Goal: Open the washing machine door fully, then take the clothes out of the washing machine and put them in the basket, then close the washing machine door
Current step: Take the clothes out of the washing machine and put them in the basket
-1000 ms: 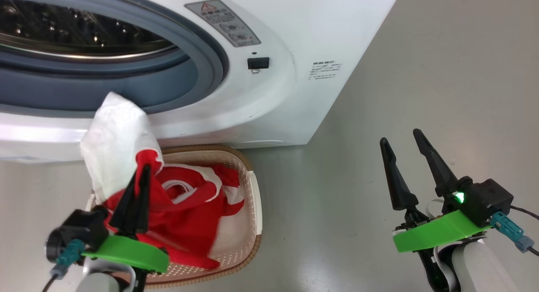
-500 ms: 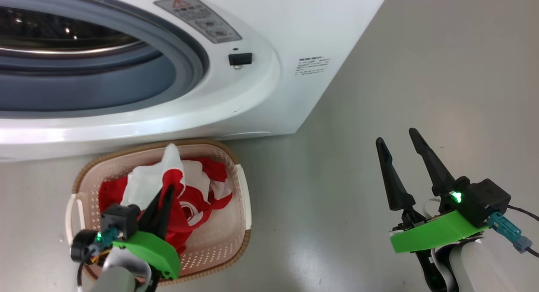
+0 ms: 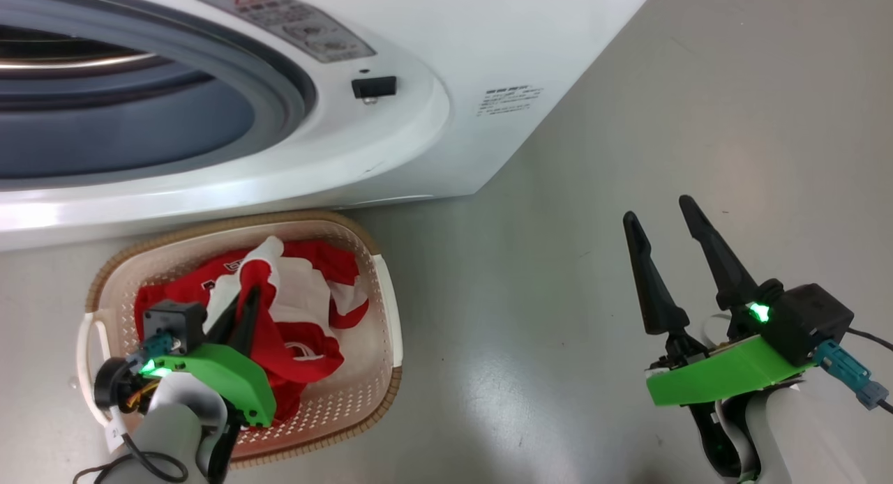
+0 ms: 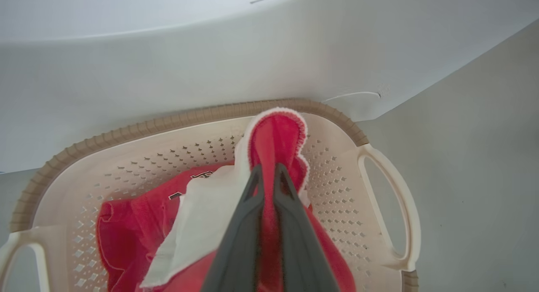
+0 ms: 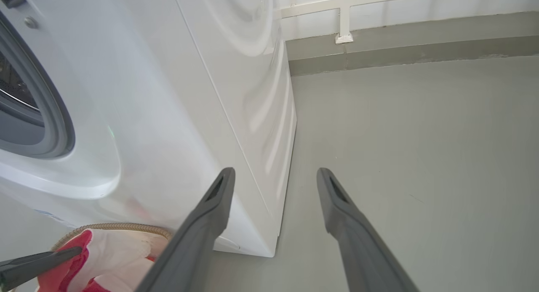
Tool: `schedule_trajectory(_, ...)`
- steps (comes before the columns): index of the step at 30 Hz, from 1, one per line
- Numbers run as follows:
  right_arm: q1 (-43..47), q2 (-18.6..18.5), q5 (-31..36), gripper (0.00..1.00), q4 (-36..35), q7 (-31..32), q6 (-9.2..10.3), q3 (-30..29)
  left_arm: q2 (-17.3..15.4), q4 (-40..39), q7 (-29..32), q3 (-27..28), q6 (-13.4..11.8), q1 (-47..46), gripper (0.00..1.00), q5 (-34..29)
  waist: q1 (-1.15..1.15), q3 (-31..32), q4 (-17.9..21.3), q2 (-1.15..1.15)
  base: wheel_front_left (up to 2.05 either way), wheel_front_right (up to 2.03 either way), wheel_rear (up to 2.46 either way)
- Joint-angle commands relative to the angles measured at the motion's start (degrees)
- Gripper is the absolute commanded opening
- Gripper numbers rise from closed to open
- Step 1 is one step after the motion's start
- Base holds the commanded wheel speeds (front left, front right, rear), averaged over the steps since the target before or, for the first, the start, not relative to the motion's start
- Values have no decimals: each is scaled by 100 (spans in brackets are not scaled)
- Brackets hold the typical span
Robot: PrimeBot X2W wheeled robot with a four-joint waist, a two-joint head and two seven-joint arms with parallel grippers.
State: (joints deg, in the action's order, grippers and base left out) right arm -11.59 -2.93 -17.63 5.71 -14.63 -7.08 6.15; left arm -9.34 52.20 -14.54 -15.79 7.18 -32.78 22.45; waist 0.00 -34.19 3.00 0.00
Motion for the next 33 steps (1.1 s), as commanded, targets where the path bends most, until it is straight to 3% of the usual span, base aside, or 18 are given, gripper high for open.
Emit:
schedule_trajectory(1,-28,5,-39,100,-144,-37,-41,123,-204,8,-46,108,30,-35,38,78,0,-19,14,0,0,0,0)
schedule_trajectory(2,-30,5,-38,100,-142,-37,-41,117,-211,19,-46,115,30,-47,52,110,0,-17,11,0,0,0,0)
schedule_trajectory(3,-30,5,-38,100,-142,-37,-41,117,-211,19,-46,115,30,-47,52,110,0,-17,11,0,0,0,0)
schedule_trajectory(4,-31,5,-36,100,-137,-37,-41,107,-217,22,-46,118,30,-50,82,130,0,-11,7,0,0,0,0)
schedule_trajectory(5,-29,5,-34,100,-130,-37,-41,97,-224,20,-46,125,30,-46,97,145,0,-1,1,0,0,0,0)
schedule_trajectory(6,-26,5,-31,100,-124,-37,-41,90,-227,17,-46,136,30,-37,100,161,0,10,-6,0,0,0,0)
schedule_trajectory(19,105,5,67,100,26,-37,-41,71,-187,-337,-46,528,31,413,100,99,0,640,-109,0,0,0,0)
schedule_trajectory(33,588,5,122,100,238,-37,-41,25,-16,-1920,-46,1480,31,1445,100,-597,0,1765,-265,0,0,0,0)
